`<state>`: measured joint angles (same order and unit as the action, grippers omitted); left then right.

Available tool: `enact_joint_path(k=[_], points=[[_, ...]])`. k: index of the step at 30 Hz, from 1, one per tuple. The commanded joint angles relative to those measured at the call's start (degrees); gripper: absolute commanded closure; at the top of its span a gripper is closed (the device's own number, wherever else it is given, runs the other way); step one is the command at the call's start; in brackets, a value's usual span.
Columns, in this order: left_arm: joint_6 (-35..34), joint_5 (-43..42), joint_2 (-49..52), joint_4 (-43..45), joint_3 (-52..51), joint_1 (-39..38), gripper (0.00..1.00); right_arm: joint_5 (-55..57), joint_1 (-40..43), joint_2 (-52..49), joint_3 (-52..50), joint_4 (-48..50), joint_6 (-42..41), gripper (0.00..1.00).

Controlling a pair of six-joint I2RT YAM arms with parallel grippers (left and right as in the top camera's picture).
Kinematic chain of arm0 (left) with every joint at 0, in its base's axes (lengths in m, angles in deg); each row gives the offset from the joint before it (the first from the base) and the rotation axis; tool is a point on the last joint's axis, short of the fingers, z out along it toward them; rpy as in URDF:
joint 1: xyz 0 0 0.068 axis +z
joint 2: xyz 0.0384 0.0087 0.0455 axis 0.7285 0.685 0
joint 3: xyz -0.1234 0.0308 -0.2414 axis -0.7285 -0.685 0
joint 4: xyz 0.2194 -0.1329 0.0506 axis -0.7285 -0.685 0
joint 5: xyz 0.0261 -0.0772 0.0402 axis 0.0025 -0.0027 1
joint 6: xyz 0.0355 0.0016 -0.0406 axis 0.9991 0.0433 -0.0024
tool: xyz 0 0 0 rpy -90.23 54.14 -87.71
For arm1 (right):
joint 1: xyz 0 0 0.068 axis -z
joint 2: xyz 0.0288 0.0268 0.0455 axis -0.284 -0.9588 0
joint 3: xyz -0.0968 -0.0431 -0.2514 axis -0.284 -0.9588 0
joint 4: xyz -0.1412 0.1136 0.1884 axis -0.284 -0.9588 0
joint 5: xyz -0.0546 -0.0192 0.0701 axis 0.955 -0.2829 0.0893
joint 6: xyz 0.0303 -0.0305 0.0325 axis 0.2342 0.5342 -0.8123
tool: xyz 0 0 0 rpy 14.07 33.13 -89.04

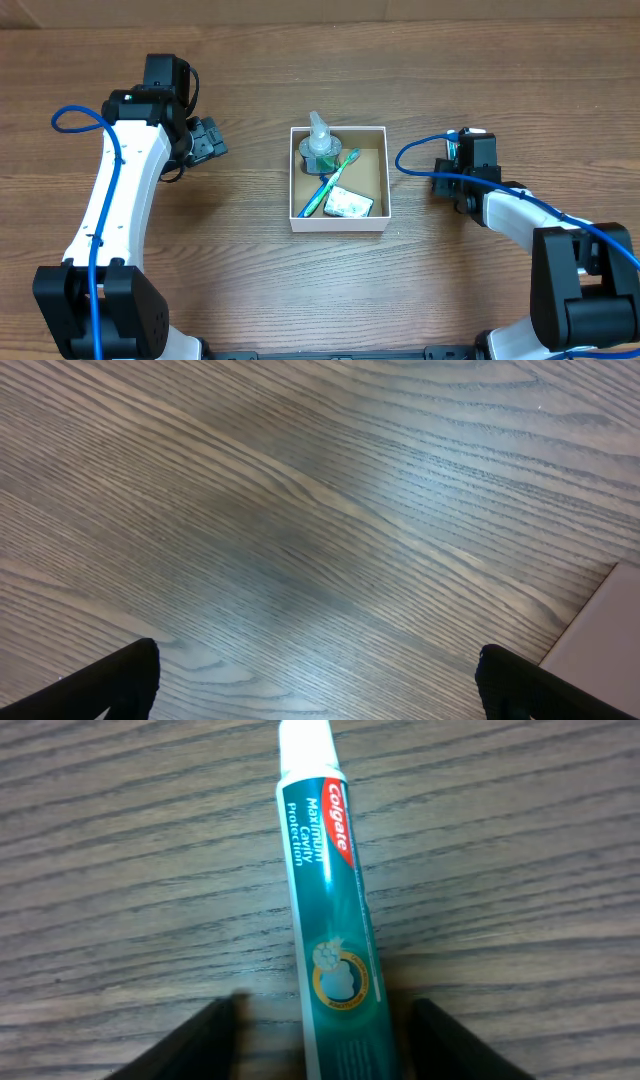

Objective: Pack container
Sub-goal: 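Close the right gripper on the toothpaste tube and lift it, then carry the toothpaste tube with the right gripper into the box, release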

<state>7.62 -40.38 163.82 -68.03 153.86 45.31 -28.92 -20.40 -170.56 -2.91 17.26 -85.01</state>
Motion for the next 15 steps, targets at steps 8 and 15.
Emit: enact_joint_path(k=[8, 15], points=[[0.07, 0.55, -1.36, 0.07, 1.18, 0.22, 0.00, 0.02, -0.22, -2.40, 0.90, -2.56, -0.46, 0.78], [0.07, 0.52, -1.36, 0.07, 1.18, 0.22, 0.00, 0.09, -0.22, -0.13, 7.06, -12.22, -6.60, 0.83]])
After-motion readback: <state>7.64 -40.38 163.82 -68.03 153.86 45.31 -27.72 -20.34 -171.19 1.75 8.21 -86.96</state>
